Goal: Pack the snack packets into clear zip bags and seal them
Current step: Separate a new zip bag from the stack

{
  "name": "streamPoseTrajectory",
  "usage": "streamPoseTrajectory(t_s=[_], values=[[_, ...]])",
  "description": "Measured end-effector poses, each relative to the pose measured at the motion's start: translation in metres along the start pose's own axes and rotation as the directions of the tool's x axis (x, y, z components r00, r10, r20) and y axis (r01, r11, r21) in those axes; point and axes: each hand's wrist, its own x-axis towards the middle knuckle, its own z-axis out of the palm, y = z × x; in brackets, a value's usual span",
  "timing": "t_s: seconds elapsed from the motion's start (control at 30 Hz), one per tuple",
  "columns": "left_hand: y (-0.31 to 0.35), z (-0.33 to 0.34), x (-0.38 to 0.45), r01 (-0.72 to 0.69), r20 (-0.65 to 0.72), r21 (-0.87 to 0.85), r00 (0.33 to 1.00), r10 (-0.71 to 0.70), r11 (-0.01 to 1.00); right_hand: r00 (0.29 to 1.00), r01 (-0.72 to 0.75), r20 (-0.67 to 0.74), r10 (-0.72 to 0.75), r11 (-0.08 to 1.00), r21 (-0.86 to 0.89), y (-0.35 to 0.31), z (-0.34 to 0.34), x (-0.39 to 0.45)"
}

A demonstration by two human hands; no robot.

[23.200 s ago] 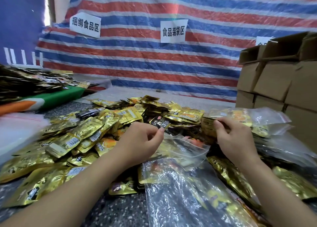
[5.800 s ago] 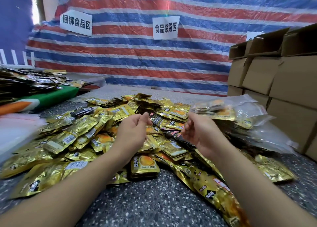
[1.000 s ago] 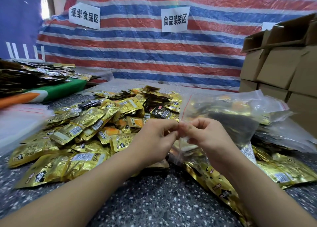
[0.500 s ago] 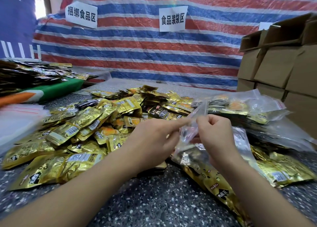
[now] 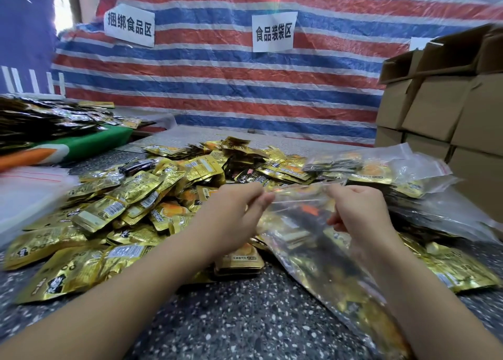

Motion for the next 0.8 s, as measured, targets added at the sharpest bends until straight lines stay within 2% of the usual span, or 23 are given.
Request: streamPoseTrajectory(t_s=[0.13,0.27,0.37,0.47,0.53,0.63,0.7,0.8], values=[[-0.008,-0.005,0.005,-0.014,-0.164,-0.164,0.986,-0.013,0.986,0.991,-0.066,0.122,0.064,0.998,0.013,-0.007,0.0,-0.005],[-0.013,-0.008,0.005,-0.06,-0.171,-0.147,0.985,0.034,0.987,0.998,-0.042,0.044,0.038,0.994,0.1,-0.01,-0.007,-0.001],[-0.018,-0.006,0.004,-0.05,-0.129,-0.109,0.991,0.035,0.993,0.995,0.094,0.017,-0.093,0.995,-0.026,-0.014,-0.005,0.009],[-0.02,-0.007,0.005,-0.044,-0.089,-0.098,0.995,0.036,0.994,0.974,0.194,0.168,-0.151,0.94,-0.281,-0.028,0.011,0.027],[-0.02,-0.007,0.005,-0.04,-0.081,-0.089,0.996,0.033,0.995,0.95,0.254,0.287,-0.124,0.84,-0.48,-0.037,0.025,0.046],[-0.018,-0.006,0.005,-0.025,-0.062,-0.074,0.998,0.021,0.997,0.908,0.406,0.385,-0.164,0.572,-0.713,-0.049,0.045,0.071],[-0.018,-0.005,0.004,-0.027,-0.05,-0.067,0.998,0.024,0.997,0.869,0.493,0.456,-0.194,0.418,-0.763,-0.053,0.06,0.088],[-0.016,-0.005,0.003,-0.046,-0.03,-0.064,0.999,0.045,0.997,0.818,0.573,0.553,-0.158,0.305,-0.76,-0.049,0.082,0.109]])
